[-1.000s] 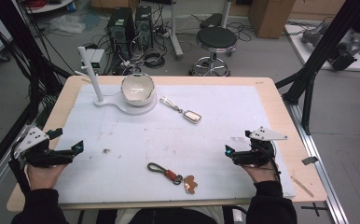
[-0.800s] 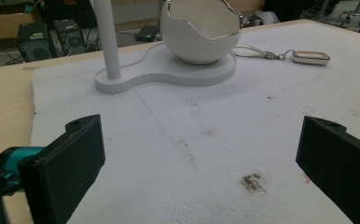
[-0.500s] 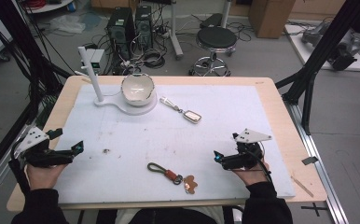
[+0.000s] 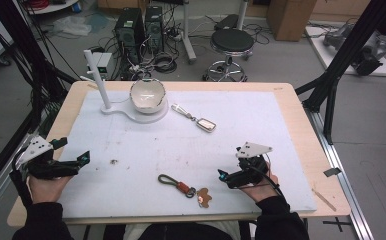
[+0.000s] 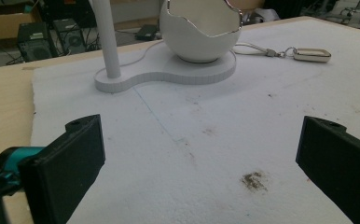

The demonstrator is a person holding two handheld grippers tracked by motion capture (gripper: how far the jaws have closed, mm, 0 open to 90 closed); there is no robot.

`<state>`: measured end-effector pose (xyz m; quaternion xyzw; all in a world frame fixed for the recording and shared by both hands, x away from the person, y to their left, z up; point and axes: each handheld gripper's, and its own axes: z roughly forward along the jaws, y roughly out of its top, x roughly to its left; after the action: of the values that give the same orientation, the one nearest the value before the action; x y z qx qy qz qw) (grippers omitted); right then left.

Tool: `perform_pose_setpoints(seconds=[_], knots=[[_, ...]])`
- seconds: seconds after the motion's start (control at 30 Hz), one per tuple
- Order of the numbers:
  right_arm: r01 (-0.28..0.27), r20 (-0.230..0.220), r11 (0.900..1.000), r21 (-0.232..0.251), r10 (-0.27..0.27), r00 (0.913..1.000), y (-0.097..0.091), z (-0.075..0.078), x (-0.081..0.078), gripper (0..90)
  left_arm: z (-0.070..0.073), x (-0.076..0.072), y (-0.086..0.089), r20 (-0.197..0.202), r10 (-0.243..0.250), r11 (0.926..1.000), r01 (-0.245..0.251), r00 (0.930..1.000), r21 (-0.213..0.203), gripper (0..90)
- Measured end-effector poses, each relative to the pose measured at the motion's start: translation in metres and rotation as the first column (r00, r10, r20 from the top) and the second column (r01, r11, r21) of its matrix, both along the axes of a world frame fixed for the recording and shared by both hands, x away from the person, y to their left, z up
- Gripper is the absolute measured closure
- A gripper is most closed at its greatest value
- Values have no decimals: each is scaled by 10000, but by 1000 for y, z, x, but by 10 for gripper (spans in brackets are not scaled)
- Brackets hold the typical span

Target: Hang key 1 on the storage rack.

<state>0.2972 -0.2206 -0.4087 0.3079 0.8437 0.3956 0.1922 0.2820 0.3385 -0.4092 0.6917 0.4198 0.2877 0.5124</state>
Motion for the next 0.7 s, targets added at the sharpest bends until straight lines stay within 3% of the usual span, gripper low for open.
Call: perform_pose_setpoints(seconds=[0.27,0.5,0.7], knots=[[-445,-154,9986,-300,441,9989,16,-2,-2,6,0,1,0,-75,-108,9999,108,9999,28,17],[-797,-316,9930,-867,773,9965,36,-6,-6,6,-2,2,-3,-182,-262,9995,265,9995,146,17],[-1137,-571,9902,-809,1093,9924,53,-8,-9,6,-2,2,-3,-188,-243,9996,246,9995,146,17]])
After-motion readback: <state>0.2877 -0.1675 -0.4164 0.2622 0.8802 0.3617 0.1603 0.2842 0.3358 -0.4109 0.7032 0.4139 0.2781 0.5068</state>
